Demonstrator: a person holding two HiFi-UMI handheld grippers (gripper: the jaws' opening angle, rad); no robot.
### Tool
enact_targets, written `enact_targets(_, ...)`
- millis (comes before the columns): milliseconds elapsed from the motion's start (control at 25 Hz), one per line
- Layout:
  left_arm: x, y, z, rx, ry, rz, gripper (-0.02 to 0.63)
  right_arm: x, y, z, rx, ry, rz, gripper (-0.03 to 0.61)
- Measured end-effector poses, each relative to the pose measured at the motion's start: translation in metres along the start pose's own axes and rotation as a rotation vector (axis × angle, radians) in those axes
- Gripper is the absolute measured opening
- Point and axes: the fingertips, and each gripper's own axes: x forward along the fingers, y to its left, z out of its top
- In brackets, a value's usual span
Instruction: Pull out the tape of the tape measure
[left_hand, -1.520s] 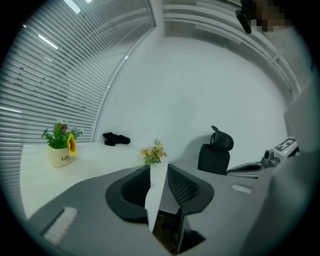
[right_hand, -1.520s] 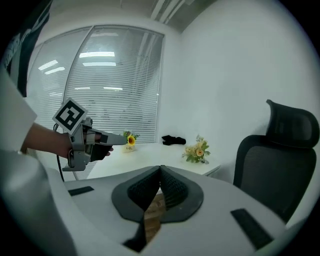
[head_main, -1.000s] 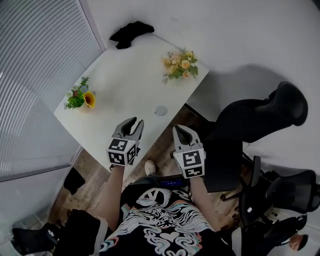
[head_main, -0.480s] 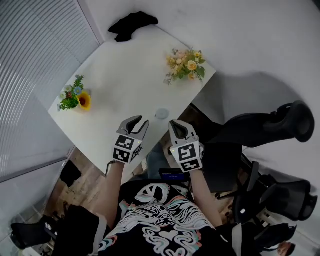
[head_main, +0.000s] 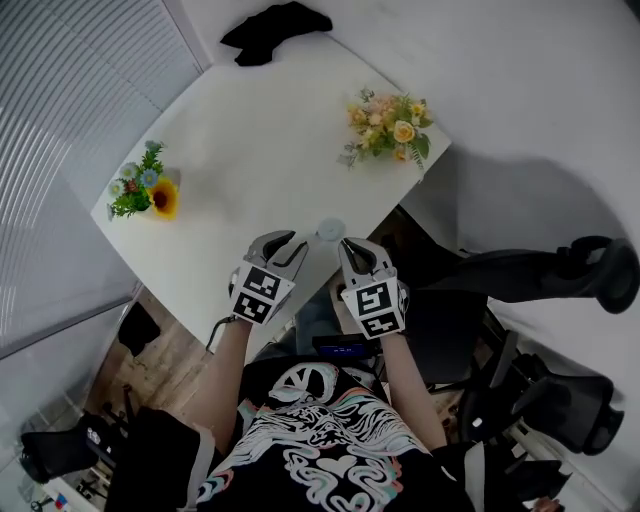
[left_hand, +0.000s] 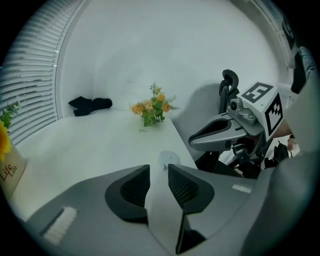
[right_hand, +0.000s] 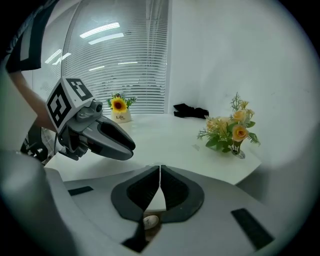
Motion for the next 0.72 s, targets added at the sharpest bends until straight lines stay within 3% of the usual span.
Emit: enact_targets(720, 0.038, -0.007, -0.006, 0.197, 0.117, -0.096, 0.104, 0.038, -0.003, -0.006, -0.029, 0.033, 0.040, 0.011)
